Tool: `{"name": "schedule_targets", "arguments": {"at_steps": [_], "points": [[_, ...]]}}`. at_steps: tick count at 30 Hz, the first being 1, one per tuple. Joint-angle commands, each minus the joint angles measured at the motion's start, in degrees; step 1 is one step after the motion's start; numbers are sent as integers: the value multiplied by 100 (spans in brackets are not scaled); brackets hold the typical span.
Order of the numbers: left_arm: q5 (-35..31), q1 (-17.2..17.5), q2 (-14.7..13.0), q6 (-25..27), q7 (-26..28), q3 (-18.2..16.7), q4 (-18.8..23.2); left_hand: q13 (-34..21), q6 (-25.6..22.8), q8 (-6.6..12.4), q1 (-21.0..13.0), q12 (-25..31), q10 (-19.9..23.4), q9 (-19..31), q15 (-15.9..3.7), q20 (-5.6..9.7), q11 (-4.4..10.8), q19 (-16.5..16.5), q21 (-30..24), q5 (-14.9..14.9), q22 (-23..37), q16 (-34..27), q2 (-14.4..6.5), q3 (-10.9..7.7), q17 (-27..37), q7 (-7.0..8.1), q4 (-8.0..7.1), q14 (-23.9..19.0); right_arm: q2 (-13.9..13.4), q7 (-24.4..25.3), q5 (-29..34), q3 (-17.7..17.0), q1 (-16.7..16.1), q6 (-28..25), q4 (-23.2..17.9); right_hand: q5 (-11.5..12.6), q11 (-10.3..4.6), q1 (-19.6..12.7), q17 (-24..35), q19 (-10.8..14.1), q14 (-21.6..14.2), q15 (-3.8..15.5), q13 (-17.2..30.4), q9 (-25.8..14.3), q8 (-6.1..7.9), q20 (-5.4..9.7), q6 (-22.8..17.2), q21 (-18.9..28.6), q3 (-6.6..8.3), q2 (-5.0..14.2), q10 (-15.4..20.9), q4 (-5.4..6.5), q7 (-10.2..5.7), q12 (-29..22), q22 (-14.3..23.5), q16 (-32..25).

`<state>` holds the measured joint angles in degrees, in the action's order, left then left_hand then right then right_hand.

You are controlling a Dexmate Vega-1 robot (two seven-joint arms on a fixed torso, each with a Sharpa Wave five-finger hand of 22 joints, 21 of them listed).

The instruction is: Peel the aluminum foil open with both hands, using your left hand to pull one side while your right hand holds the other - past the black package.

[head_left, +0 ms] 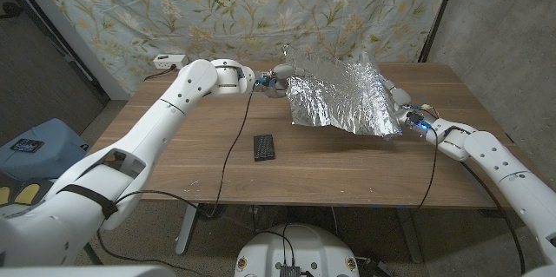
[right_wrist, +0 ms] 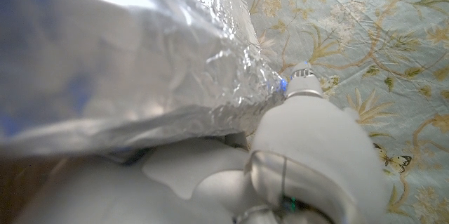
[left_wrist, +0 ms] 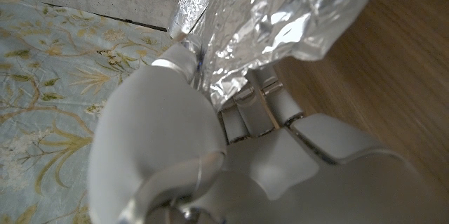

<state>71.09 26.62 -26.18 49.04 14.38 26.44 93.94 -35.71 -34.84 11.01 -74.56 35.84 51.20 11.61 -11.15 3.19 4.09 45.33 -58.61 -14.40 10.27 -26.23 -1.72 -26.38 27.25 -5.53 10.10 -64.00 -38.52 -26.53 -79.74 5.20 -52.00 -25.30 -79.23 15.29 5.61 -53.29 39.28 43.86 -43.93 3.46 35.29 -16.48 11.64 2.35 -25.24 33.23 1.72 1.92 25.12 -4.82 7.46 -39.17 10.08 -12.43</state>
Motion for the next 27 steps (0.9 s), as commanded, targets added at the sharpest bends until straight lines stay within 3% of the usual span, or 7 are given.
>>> {"name": "schedule_targets", "arguments": {"at_steps": [1,21,27], "points": [[154,167,-135,-36,233,-87,280,0,-415,-3,-74,34,200,19,-9,57,205,18,-46,-9,24,-13,32,24,15,-349,-34,-31,-34,36,-18,-18,-33,-41,-14,50,9,37,6,1,31,-18,15,-9,8,-20,11,-47,-24,-6,-4,-18,-1,34,9,19],[347,355,-269,-281,397,-145,471,92,-645,40,-190,69,214,37,5,82,153,-16,-154,36,28,-32,40,78,93,-342,-28,-93,-24,-19,-15,-26,-81,-4,23,115,21,27,16,25,31,-16,8,1,28,-27,6,-107,-51,55,14,-7,-2,54,11,-1],[451,405,-264,-331,512,-187,499,133,-716,44,-197,78,198,47,-150,178,157,125,-271,72,29,-80,5,100,82,-323,-63,-335,-18,-26,-17,-30,-90,-2,33,128,27,31,17,40,31,-40,1,5,34,-32,0,-125,-62,74,26,0,6,61,11,-4]]}}
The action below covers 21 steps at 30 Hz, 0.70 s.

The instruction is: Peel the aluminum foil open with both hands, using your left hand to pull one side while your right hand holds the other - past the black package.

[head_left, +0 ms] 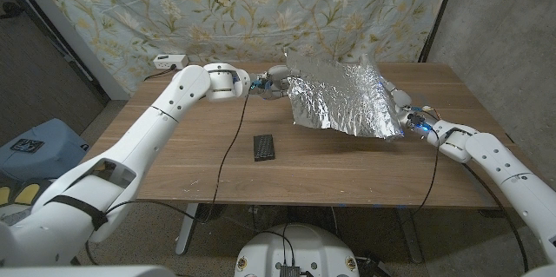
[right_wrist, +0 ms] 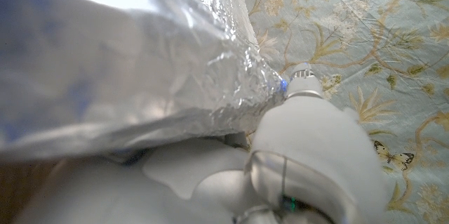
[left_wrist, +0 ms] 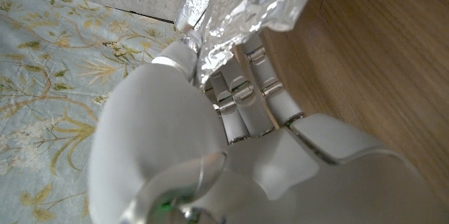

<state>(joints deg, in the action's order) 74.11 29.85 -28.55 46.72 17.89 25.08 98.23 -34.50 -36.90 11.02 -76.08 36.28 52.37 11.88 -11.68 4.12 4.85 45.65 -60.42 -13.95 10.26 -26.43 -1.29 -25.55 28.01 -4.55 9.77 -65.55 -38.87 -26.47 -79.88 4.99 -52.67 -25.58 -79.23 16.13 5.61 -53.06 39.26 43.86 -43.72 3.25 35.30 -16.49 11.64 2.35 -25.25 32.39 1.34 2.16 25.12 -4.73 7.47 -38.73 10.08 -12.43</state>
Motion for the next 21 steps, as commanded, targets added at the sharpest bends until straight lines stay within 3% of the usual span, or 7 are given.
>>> {"name": "schedule_targets", "arguments": {"at_steps": [1,21], "points": [[162,90,-33,-108,168,-55,75,22,-543,53,-42,35,88,22,-106,100,87,110,-104,31,28,-56,-32,21,5,-400,-31,-186,17,-34,-1,-13,-27,32,31,46,26,7,19,37,11,-16,0,6,35,-32,0,-46,-25,57,23,-9,5,20,12,-5],[336,233,-349,-163,167,-134,364,108,-633,59,-25,17,99,37,-134,171,112,173,-182,85,3,-24,-44,35,2,-349,-46,-260,17,-26,-37,-34,-101,31,-43,62,31,23,13,60,16,-11,7,22,42,-40,-22,-99,-63,80,24,2,-6,30,11,-2]]}}
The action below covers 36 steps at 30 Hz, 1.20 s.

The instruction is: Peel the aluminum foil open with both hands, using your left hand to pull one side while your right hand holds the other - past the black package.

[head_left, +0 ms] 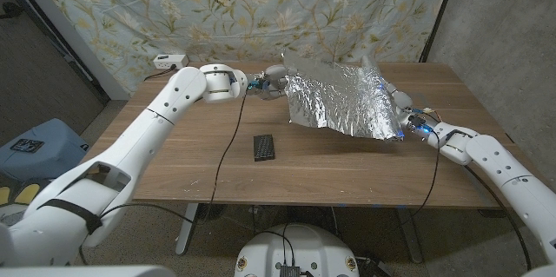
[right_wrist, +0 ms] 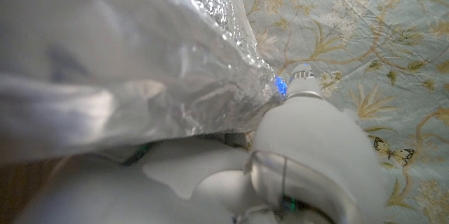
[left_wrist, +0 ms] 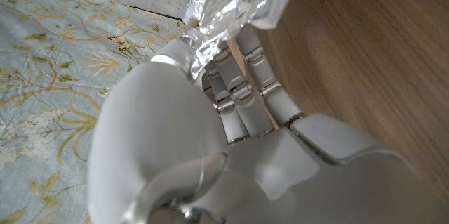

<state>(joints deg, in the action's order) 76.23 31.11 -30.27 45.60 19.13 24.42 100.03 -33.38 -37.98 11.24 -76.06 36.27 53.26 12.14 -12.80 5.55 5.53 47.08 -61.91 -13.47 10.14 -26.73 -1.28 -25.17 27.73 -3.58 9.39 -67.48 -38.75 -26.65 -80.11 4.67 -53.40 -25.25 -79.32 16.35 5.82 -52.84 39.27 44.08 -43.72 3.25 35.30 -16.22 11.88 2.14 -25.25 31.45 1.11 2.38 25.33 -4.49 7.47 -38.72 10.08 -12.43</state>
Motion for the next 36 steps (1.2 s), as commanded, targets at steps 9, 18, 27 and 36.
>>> {"name": "schedule_targets", "arguments": {"at_steps": [9,18,27,36], "points": [[182,126,-313,-71,88,-94,300,16,-537,31,-23,12,-7,18,-25,31,48,18,-47,51,8,19,-58,2,43,-429,-13,-73,4,-23,0,-29,-48,57,-25,50,8,29,3,-3,61,-22,-11,21,0,-53,10,-58,-78,50,-36,-9,-9,71,12,14],[214,125,-429,-115,-7,-120,313,15,-549,27,-24,24,-9,24,-24,37,58,11,-62,66,2,35,-59,8,55,-422,-11,-73,20,30,3,-43,-35,88,-19,61,13,39,-4,-17,82,-44,-28,35,-1,-78,20,-93,-105,46,-39,-5,-15,98,13,17],[263,212,-551,-200,-51,-210,363,24,-552,21,-20,31,-5,29,-26,39,56,2,-74,77,-1,46,-60,14,67,-418,-12,-76,39,68,41,3,37,83,6,73,32,39,-9,-4,91,-50,-42,44,7,-87,14,-119,-120,63,-14,-2,-7,113,13,13],[359,347,-729,-260,-17,-345,492,30,-572,22,-23,37,-8,35,-20,42,56,-6,-87,86,-4,56,-63,17,79,-404,-9,-84,73,172,49,34,37,82,-51,86,37,28,-18,-1,98,-50,-37,53,14,-94,10,-157,-140,76,-19,-6,-12,132,14,8]]}}
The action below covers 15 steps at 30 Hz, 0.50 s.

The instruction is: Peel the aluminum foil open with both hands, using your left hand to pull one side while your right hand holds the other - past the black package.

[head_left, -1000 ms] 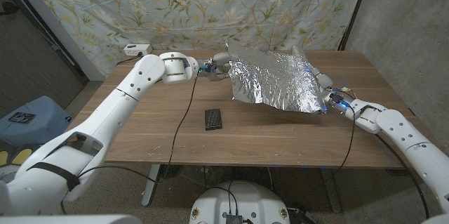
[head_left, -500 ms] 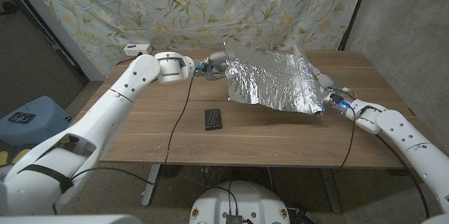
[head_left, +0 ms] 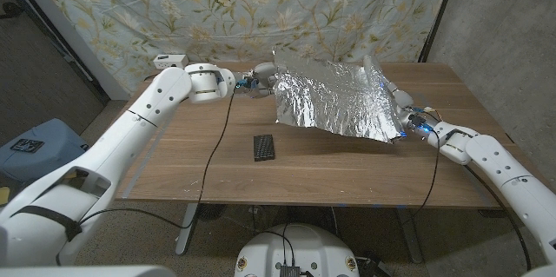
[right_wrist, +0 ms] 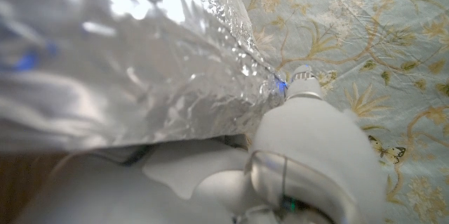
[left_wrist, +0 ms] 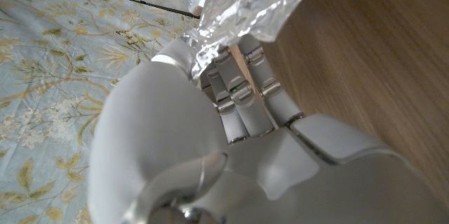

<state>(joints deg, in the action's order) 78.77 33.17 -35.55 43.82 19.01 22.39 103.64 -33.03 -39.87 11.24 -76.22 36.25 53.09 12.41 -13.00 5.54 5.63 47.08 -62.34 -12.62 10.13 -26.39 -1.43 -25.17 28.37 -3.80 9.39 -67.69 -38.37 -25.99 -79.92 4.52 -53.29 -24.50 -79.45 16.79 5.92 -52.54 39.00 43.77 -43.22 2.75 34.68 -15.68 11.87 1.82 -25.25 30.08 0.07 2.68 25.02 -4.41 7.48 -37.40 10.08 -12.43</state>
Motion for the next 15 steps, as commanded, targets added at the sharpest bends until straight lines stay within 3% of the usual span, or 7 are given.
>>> {"name": "schedule_targets", "arguments": {"at_steps": [1,15], "points": [[125,152,-220,-73,31,-155,151,-3,-386,23,-9,38,9,9,-2,43,48,-2,-47,2,-3,23,-49,17,17,-382,-9,-64,38,119,32,51,22,12,-50,43,21,-4,8,29,49,-4,24,0,15,-59,13,-24,-38,48,16,-14,-12,0,14,8],[211,290,-458,-151,-43,-239,293,-12,-391,17,-10,49,-13,16,-4,48,51,-10,-65,13,-6,37,-55,22,39,-389,-9,-71,29,200,72,50,-89,130,-246,51,3,-11,0,44,55,-4,13,12,30,-66,-22,-71,-57,88,32,-11,-20,26,15,2]]}}
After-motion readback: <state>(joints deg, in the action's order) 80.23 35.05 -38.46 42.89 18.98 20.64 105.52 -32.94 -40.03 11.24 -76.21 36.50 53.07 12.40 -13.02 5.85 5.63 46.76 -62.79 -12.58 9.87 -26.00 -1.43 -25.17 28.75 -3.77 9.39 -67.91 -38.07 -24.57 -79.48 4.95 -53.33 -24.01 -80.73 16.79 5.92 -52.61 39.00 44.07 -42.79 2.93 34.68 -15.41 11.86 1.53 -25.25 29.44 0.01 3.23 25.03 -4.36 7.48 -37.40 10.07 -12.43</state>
